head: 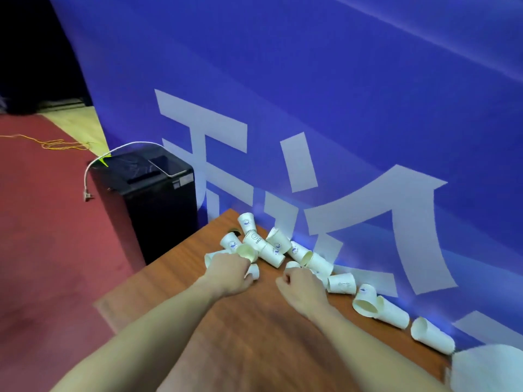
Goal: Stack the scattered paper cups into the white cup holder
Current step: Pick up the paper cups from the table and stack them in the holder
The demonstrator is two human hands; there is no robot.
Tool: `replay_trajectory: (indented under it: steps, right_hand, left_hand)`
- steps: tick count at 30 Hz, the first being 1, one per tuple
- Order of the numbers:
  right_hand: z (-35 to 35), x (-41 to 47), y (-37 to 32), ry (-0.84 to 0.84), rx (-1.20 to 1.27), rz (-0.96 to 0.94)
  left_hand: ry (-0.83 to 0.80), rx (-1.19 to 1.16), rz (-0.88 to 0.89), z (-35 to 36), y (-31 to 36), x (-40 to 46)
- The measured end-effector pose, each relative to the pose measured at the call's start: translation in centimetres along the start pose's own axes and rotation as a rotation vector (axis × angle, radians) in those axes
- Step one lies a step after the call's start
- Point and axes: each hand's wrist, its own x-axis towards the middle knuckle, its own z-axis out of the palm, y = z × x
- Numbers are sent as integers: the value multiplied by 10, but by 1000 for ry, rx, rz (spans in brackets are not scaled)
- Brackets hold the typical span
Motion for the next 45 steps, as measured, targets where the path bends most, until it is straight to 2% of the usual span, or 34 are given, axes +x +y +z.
replay_trajectory:
  steps: [6, 13, 19, 24, 29, 37, 45]
  right_hand:
    - [39, 47, -45, -110, -43, -39]
    - [74, 109, -49, -145, -78, 70]
    - [102, 161, -43, -171, -193, 107]
    - [127, 199, -40, -208, -245, 149]
    - [145, 218, -32, -267, -274, 197]
    - [133, 219, -25, -175, -287, 215]
    - [88, 184, -22, -77, -232, 201]
  left_hand:
    - [-45, -72, -115, 25, -63, 15]
    - [-190, -102, -95, 77, -98, 40]
    - [-255, -138, -106, 112, -109, 66]
    - [-349, -93, -61, 127, -112, 81]
    - [-376, -62, -8, 136, -114, 90]
    - [-324, 8, 20, 125, -108, 101]
    - [-287, 40, -1, 74, -93, 87]
